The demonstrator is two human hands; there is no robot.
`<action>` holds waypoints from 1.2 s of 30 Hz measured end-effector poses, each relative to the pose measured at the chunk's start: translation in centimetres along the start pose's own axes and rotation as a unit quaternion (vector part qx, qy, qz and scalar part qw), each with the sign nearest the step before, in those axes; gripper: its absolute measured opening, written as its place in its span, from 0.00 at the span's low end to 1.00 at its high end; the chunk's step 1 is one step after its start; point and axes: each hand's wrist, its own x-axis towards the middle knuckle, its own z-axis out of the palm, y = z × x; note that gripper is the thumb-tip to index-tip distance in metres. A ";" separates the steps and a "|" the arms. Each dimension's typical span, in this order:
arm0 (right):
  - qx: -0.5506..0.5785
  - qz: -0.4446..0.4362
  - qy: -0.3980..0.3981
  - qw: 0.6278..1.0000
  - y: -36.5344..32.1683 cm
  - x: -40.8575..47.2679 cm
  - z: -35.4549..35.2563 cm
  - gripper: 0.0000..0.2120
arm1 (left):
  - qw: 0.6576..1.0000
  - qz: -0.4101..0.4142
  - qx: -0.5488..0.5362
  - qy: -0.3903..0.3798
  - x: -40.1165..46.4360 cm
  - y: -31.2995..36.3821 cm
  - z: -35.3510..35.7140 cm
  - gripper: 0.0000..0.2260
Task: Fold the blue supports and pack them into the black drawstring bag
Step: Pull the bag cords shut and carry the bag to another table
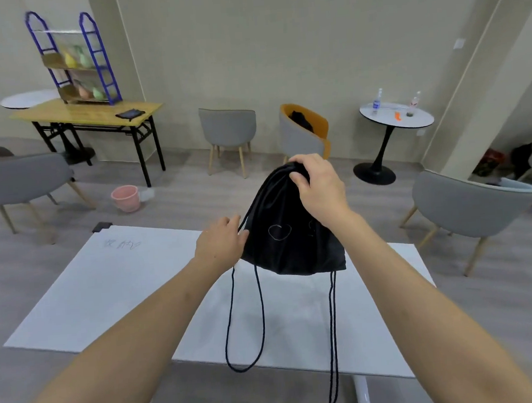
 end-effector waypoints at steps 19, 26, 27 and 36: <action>-0.042 0.179 -0.293 0.938 13.9 -5.6 15.5 0.16 | 0.987 0.012 0.082 -0.137 8.2 -2.3 10.5 0.22; -0.041 0.160 -0.311 0.936 14.5 -6.0 15.5 0.21 | 0.985 0.016 0.091 -0.143 8.1 -1.0 11.0 0.22; -0.042 0.157 -0.312 0.936 14.6 -6.1 15.5 0.22 | 0.986 0.015 0.091 -0.141 8.0 -0.8 11.0 0.22; -0.061 0.134 -0.323 0.935 14.4 -6.2 13.9 0.25 | 0.988 -0.002 0.099 -0.114 5.8 0.4 9.4 0.22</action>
